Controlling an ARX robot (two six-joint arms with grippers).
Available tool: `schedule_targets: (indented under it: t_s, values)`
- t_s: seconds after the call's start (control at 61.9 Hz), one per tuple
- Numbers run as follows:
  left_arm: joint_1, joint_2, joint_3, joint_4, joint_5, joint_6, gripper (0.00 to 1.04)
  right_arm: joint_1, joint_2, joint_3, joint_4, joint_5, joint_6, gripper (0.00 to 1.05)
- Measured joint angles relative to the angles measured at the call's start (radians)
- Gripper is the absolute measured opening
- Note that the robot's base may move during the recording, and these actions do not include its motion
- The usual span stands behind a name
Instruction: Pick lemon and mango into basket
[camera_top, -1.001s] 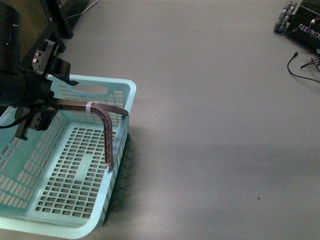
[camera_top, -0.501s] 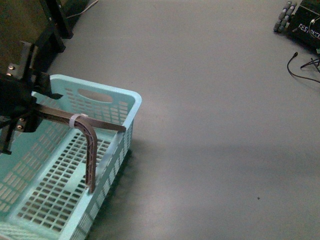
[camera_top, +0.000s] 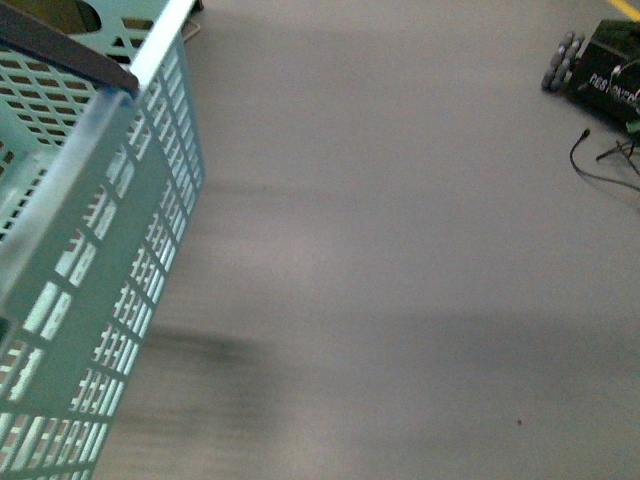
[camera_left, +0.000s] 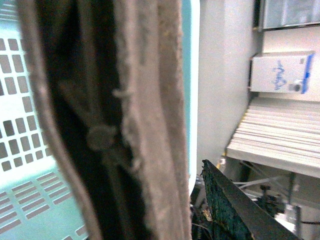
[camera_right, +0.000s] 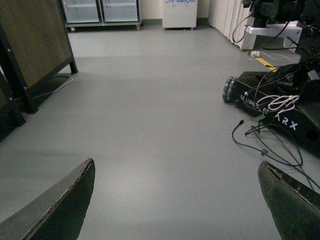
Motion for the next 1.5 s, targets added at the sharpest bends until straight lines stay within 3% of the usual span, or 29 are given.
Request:
schedule_targets:
  t_s: [0.226,1.502]
  values:
    - [-0.075,-0.224,0.110,-0.210,-0.053,-0.033,0.27,0.000,0.000,0.000,0.000,0.000,0.000,0.96]
    - [-0.090,-0.242,0.124,-0.220,-0.051,-0.039,0.27,0.000,0.000,0.000,0.000,-0.002,0.000,0.96]
